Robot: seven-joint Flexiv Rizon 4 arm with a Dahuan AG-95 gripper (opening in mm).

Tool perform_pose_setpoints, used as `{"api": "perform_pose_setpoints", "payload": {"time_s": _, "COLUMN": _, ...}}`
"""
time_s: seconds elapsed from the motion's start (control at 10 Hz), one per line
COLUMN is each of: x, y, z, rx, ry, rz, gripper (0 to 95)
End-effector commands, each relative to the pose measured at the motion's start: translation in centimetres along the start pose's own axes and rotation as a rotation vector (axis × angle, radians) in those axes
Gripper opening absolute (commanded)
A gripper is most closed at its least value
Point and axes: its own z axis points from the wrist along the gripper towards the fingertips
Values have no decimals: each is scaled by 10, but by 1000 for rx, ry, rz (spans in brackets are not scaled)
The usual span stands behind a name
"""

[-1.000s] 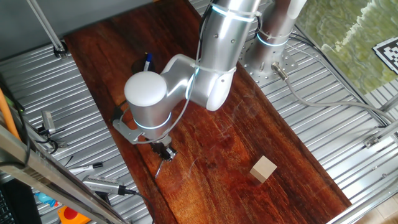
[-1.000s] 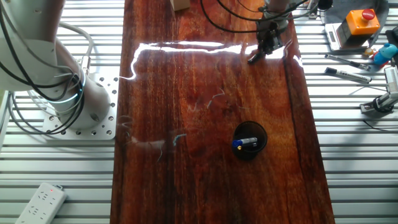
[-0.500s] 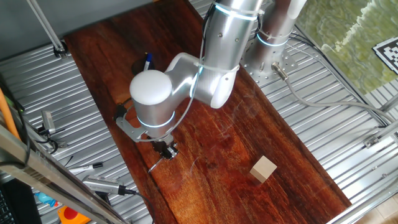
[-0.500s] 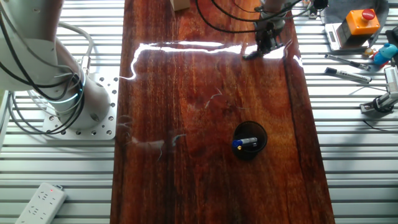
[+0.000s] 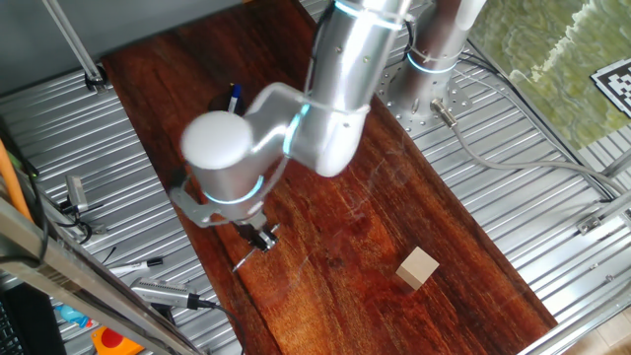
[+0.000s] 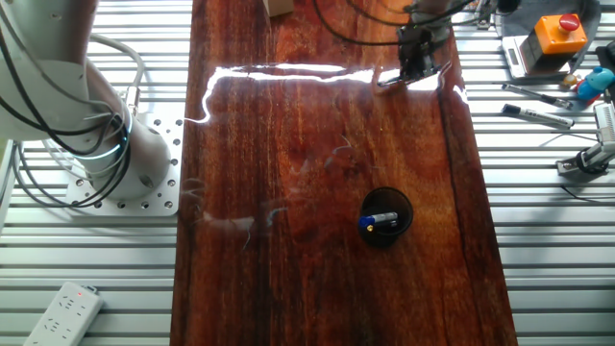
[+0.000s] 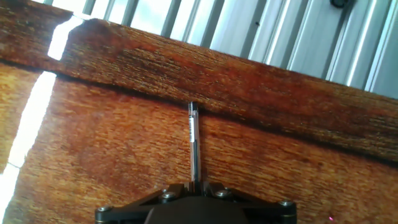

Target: Put the pen into the pen holder

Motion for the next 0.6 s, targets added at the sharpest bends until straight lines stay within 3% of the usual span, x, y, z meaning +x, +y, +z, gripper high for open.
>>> {"api": "perform_pose_setpoints", "payload": {"time_s": 0.1, "x": 5, "y": -10, "z": -28, "rx": -18, "ry": 50, "rz": -23, "gripper": 0}}
{"api": "perform_pose_setpoints", "payload": {"time_s": 0.3, "x": 24, "y": -36, "z": -52, "rx": -34, "ry": 94, "rz": -73, "gripper": 0}}
{"api": "perform_pose_setpoints", "payload": {"time_s": 0.4, "x": 39, "y": -52, "z": -58, "rx": -41, "ry": 100, "rz": -99, "gripper": 0}}
{"api": "perform_pose_setpoints", "payload": {"time_s": 0.6, "x": 61, "y": -76, "z": -68, "rx": -45, "ry": 151, "rz": -137, "gripper": 0}}
